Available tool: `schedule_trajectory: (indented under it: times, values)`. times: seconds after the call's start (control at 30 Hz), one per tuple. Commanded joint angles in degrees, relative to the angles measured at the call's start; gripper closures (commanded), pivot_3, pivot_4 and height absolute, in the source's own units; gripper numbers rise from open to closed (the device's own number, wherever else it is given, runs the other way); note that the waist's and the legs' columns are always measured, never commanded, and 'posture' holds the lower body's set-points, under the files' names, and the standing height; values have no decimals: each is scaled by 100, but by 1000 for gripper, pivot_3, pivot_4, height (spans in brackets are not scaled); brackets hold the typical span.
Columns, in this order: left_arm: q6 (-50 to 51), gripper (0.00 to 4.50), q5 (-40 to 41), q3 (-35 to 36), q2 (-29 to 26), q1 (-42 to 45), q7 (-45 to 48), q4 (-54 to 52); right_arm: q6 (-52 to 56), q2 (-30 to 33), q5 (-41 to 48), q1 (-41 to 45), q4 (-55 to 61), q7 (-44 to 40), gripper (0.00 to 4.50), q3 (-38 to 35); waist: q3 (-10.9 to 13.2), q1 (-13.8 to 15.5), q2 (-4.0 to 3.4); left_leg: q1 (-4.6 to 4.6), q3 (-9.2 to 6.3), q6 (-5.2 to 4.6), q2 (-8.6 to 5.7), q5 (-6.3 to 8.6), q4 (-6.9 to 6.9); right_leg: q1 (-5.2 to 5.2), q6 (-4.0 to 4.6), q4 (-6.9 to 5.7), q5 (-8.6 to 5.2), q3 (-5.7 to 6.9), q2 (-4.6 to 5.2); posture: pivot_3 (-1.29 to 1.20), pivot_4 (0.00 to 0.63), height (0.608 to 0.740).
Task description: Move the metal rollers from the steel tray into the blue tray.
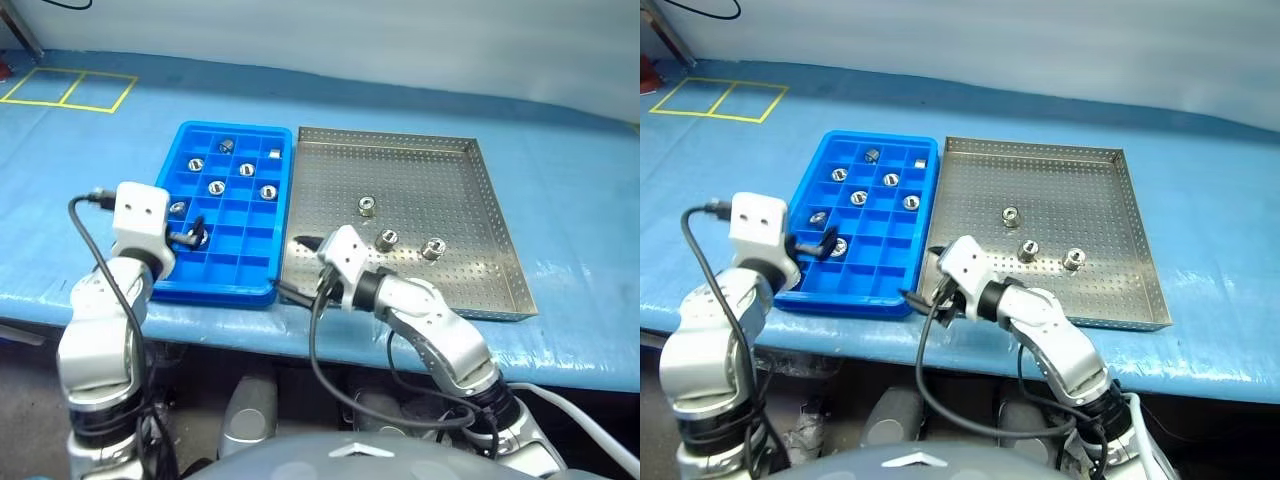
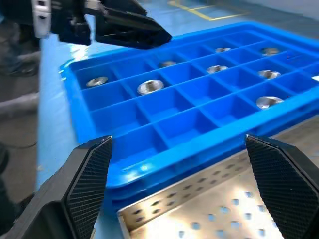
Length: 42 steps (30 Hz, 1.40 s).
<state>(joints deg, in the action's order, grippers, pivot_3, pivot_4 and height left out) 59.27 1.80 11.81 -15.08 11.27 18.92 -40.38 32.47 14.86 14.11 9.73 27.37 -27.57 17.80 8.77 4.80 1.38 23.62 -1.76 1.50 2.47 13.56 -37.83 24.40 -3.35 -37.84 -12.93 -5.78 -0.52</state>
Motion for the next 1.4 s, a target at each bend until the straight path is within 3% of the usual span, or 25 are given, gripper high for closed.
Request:
schedule_trajectory:
  times: [0.03,0.23,0.57,0.93,1.33,1.4]
  values:
    - [-758,25,83,-389,102,-62,-76,206,423,-89,67,38,319,468,0,-527,0,-86,0,-2,3,0,0,0,4,1,0,1,0,-3,-1,174,150,740]
    - [-2495,25,99,-1262,684,-615,-257,840,1210,-143,-260,324,101,1357,0,-1172,0,-232,0,0,4,0,0,0,10,5,20,0,19,-7,-2,134,150,740]
    - [-3923,25,247,-1604,981,-1266,-242,1624,1506,-584,-542,1471,-1555,1856,0,-1200,1,-428,-3,-5,21,-4,4,-1,5,7,4,-3,10,-21,-8,117,150,740]
    - [-4183,25,350,-1820,849,-1565,-213,1709,450,-1010,-787,2670,-4081,1748,0,-1223,6,-396,-11,-1,22,-5,3,0,9,11,-13,1,34,-22,-8,162,150,740]
    - [-4146,25,402,-1959,870,-1608,-246,1658,-55,-866,-973,2937,-5102,1662,0,-1322,9,-384,-19,-3,21,-5,1,0,22,12,-11,4,33,-23,-7,169,150,740]
    - [-4143,0,399,-1969,876,-1592,-249,1670,-75,-862,-991,2921,-5200,1688,409,-1330,9,-387,-21,-3,21,-5,1,0,22,12,-12,5,33,-23,-7,164,150,740]
